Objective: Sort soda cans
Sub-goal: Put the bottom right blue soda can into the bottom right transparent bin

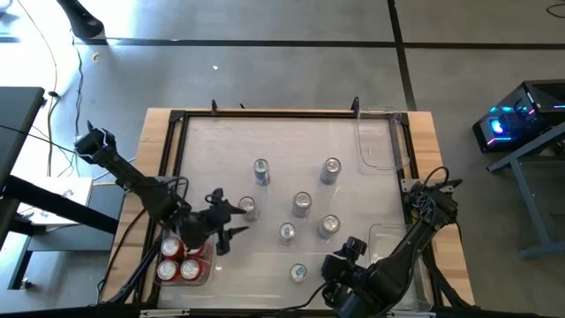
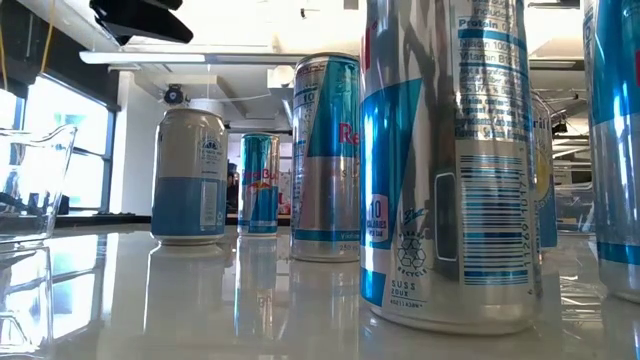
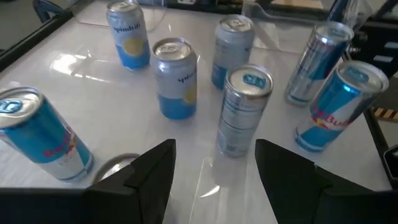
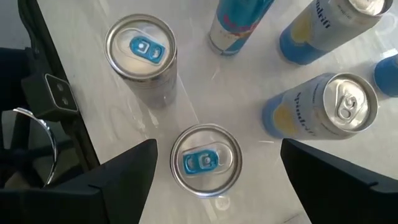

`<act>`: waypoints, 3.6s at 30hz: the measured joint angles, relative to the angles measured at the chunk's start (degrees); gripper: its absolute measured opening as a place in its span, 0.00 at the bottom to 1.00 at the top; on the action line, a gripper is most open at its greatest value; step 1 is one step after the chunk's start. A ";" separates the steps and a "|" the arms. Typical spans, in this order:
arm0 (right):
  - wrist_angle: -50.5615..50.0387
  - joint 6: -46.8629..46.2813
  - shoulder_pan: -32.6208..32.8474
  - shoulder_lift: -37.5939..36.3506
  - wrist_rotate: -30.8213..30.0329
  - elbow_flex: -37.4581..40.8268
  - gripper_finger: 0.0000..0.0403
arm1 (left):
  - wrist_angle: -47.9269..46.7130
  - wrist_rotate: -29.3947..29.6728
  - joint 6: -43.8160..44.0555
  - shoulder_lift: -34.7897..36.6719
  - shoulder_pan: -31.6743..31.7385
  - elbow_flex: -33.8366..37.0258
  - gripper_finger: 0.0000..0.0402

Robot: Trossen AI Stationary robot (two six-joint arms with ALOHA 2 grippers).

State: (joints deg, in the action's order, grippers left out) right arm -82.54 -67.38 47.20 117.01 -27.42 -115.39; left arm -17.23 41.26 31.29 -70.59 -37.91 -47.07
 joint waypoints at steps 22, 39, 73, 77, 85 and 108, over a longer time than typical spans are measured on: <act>11.49 -3.11 -2.38 -0.28 7.75 14.45 0.84 | -2.03 4.33 0.13 1.14 -3.19 0.00 0.53; 16.74 8.40 -8.59 -0.31 23.53 17.22 0.53 | -3.37 4.33 4.50 1.14 -4.08 0.56 0.53; 6.32 -53.28 21.22 -17.23 31.69 28.05 0.52 | -2.19 10.60 7.06 1.14 -8.33 2.36 0.53; 12.76 -53.50 22.34 -17.27 36.39 33.99 0.52 | -2.21 10.62 7.04 1.14 -8.33 2.36 0.53; 17.19 -51.00 22.56 -17.59 37.79 38.60 0.52 | -2.19 10.60 6.56 1.14 -8.31 2.36 0.53; 18.18 -49.34 21.74 -17.25 44.17 38.26 0.69 | -2.21 10.34 7.06 1.14 -8.31 2.36 0.53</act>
State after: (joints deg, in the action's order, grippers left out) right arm -64.36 -116.73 68.94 99.77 16.75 -77.14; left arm -19.44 51.59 38.35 -69.45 -46.22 -44.71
